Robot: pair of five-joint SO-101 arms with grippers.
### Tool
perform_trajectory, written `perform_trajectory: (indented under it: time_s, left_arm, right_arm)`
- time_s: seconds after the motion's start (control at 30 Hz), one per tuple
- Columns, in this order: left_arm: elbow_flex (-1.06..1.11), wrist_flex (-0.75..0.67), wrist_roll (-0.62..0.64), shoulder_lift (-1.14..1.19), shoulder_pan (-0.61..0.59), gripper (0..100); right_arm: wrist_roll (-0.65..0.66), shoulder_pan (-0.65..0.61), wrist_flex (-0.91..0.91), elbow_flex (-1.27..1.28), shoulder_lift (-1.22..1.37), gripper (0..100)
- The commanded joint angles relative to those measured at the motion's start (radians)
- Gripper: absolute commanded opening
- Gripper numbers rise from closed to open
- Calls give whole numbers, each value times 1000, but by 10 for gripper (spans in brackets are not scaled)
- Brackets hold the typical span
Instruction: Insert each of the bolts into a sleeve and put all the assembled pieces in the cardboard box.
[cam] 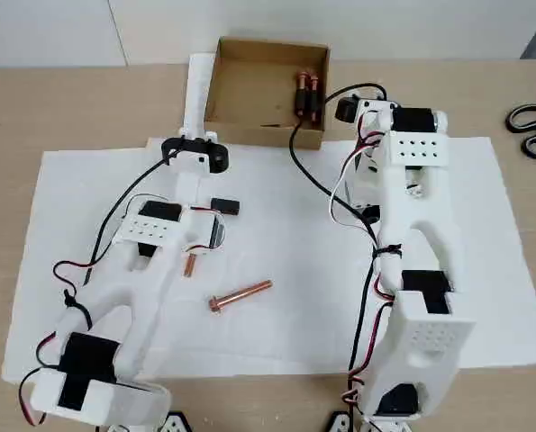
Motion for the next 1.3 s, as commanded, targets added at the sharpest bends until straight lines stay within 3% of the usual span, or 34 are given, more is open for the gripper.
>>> perform_trajectory:
  time_s: [0.0,0.3,0.53,0.67,1.1,1.27]
  left_arm:
    - [-2,-21,-3,0,-5,119]
    - [-122,34,0,152,-23,113]
    - [-128,35,-2,157,-25,6]
    - [-139,55,-3,155,-25,6]
    - [-479,400,-3,155,-25,6]
    - [-650,532,-3,155,-25,6]
  right_arm:
    - [-12,-5,2,2,-70,4]
    - [-12,-5,2,3,-70,4]
    - [-12,-5,2,3,-70,4]
    - [-12,-5,1,3,-70,4]
    - [-5,-7,4,0,-84,4]
    - [-3,-5,44,0,-229,4]
